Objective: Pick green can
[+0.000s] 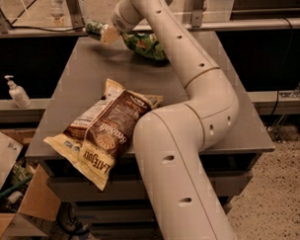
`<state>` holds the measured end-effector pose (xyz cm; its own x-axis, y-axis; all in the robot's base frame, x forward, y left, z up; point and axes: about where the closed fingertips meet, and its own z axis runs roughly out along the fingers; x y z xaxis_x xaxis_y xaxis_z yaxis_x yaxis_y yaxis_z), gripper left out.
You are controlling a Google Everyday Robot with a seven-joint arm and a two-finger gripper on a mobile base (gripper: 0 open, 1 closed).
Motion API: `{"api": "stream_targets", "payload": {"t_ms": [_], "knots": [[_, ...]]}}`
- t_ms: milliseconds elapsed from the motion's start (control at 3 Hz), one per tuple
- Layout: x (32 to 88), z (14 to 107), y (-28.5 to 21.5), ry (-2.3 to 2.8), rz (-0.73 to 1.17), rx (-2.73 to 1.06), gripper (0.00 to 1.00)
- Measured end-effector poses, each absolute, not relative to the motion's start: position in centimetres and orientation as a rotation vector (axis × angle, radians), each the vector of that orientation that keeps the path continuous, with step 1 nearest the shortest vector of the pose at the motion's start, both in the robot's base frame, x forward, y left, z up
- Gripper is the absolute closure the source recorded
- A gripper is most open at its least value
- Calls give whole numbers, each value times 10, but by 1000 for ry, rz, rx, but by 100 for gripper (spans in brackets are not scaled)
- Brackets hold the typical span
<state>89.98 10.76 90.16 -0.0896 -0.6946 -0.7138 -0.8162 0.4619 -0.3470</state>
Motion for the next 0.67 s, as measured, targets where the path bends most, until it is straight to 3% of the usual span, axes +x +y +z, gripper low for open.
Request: {"api": "stream_targets", "payload": {"t_ms": [667], "knots": [[849,943,75,1786,263,-1294,100]]}}
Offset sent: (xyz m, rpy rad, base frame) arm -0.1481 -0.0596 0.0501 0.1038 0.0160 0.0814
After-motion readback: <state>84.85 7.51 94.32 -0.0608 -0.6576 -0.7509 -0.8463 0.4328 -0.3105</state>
